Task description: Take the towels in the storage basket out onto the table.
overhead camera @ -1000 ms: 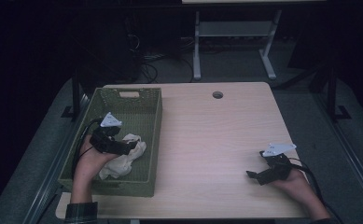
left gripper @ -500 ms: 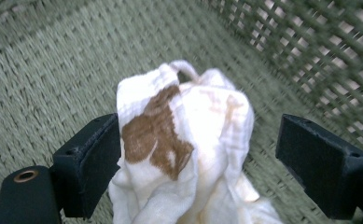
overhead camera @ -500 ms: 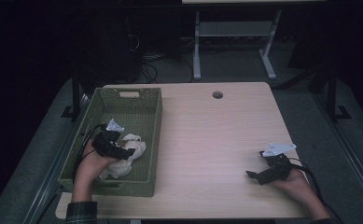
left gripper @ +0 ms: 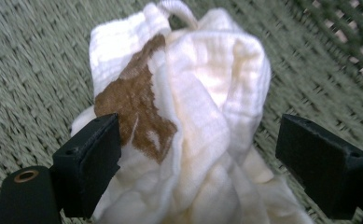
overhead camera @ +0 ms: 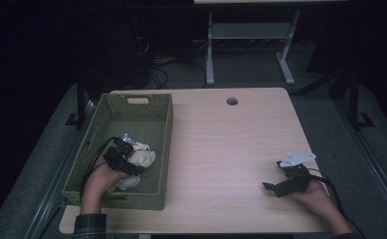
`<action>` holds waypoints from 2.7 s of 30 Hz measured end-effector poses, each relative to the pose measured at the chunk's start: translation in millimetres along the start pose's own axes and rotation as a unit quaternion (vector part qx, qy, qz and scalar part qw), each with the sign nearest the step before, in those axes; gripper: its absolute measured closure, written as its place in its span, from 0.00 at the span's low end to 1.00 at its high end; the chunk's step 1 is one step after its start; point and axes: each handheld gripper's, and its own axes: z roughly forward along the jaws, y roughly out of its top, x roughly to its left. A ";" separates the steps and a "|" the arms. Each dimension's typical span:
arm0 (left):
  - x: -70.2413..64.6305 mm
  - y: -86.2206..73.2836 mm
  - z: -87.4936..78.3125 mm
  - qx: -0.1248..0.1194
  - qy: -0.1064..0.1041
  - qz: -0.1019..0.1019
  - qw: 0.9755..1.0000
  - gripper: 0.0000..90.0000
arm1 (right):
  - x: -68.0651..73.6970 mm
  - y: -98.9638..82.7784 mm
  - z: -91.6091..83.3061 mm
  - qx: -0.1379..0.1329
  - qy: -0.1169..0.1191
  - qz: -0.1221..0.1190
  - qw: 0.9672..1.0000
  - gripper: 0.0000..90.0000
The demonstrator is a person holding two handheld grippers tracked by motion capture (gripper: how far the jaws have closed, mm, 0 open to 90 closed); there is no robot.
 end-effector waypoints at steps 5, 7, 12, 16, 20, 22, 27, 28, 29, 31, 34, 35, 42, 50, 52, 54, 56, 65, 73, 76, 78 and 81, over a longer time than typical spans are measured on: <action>-0.1 -0.2 3.9 0.015 -0.001 -0.004 1.000 0.15 | 0.3 0.0 0.1 -0.001 0.001 0.002 1.000 0.00; -0.1 -0.3 5.1 0.021 -0.002 -0.004 1.000 0.15 | 0.2 0.1 0.0 0.000 0.001 0.002 1.000 0.00; -1.1 -1.1 9.3 0.031 0.003 -0.016 0.999 0.15 | -0.2 -0.1 0.1 -0.001 0.000 -0.002 1.000 0.00; -1.1 -1.0 9.8 0.033 0.005 -0.019 0.999 0.16 | 0.2 0.0 0.1 -0.001 0.001 0.001 1.000 0.00; -0.3 -0.7 8.6 0.040 0.014 -0.026 0.999 0.22 | 0.4 0.1 0.1 -0.001 0.001 0.003 1.000 0.00; 1.0 -0.8 6.3 0.038 0.020 -0.034 0.998 0.31 | 0.0 -0.1 0.2 -0.001 0.001 0.000 1.000 0.00; 6.1 -1.5 -1.4 0.038 0.013 -0.060 0.997 0.65 | 0.3 0.1 0.1 0.000 0.000 0.002 1.000 0.00; 7.5 -1.9 -2.9 0.040 0.008 -0.062 0.997 0.70 | 0.0 0.1 0.1 0.000 0.000 0.000 1.000 0.00; 8.3 -2.0 -4.5 0.035 0.005 -0.069 0.997 0.75 | -0.1 0.1 0.1 0.000 0.000 0.000 1.000 0.00; 11.0 -2.8 -8.1 0.026 -0.001 -0.081 0.996 0.79 | 0.0 0.1 0.1 0.000 0.000 0.000 1.000 0.00; 12.3 -3.0 -12.9 0.010 0.002 -0.088 0.996 0.82 | 0.0 0.1 0.1 0.000 0.000 0.000 1.000 0.00; 13.9 -2.9 -18.6 -0.013 0.003 -0.092 0.996 0.82 | 0.2 0.2 0.1 -0.001 0.001 0.002 1.000 0.00; 20.7 -5.6 -38.1 -0.099 -0.010 -0.115 0.988 0.81 | -0.1 0.1 0.1 0.000 0.000 0.000 1.000 0.00; 17.5 -0.6 -59.9 -0.191 -0.060 -0.109 0.974 0.81 | -0.1 0.1 0.1 0.000 0.000 0.000 1.000 0.00; 16.7 0.4 -62.2 -0.199 -0.064 -0.107 0.972 0.81 | 0.0 0.1 0.1 0.000 0.000 0.000 1.000 0.00; 14.6 2.7 -66.1 -0.210 -0.066 -0.103 0.970 0.81 | -0.1 0.1 0.1 0.000 0.000 0.000 1.000 0.00; 12.3 4.8 -69.4 -0.220 -0.066 -0.103 0.968 0.82 | -0.1 0.1 0.1 0.000 0.000 0.000 1.000 0.00; 4.3 14.8 -88.4 -0.266 -0.081 -0.090 0.956 0.84 | -0.1 0.1 0.1 0.000 0.000 0.000 1.000 0.00; -9.8 29.2 -102.4 -0.301 -0.104 -0.067 0.946 0.84 | 0.0 0.1 0.1 0.000 0.000 0.001 1.000 0.00; -14.1 33.9 -105.4 -0.306 -0.110 -0.060 0.944 0.84 | -0.1 0.2 0.2 0.000 0.000 0.000 1.000 0.00; -18.1 38.4 -107.5 -0.312 -0.118 -0.055 0.941 0.84 | 0.0 0.2 0.2 0.000 0.000 0.001 1.000 0.00; -25.7 48.6 -109.1 -0.318 -0.126 -0.045 0.939 0.84 | 0.0 0.2 0.2 0.000 0.000 0.001 1.000 0.00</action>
